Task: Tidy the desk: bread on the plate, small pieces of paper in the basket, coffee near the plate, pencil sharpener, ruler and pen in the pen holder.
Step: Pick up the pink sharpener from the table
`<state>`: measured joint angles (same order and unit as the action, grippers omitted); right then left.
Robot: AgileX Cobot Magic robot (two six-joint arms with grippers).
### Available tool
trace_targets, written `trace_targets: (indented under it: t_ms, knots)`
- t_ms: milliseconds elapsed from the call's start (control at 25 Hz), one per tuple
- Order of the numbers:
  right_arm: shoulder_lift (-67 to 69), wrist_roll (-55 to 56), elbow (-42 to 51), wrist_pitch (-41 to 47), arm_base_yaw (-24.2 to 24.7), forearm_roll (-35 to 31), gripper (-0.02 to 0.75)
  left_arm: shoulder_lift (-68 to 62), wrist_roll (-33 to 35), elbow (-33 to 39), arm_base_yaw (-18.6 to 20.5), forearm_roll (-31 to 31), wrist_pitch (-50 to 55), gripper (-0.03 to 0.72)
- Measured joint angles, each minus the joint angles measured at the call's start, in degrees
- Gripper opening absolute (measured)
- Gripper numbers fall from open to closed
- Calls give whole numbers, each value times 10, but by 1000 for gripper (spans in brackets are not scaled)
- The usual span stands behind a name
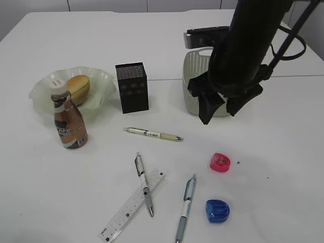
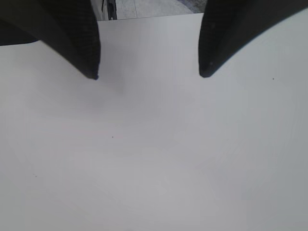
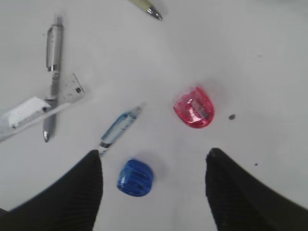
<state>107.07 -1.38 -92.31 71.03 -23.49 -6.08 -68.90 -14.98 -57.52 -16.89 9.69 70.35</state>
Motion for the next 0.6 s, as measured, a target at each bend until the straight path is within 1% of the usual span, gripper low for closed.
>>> trace_targets:
  t_ms: [160, 440, 600]
  knots:
    - [17, -45, 1, -2, 0, 14, 491, -1, 0, 0, 0, -1, 1, 470]
    - [50, -46, 1, -5, 0, 37, 491, -1, 0, 0, 0, -1, 1, 470]
    - [68, -81, 2, -7, 0, 48, 491, -1, 0, 0, 0, -1, 1, 470]
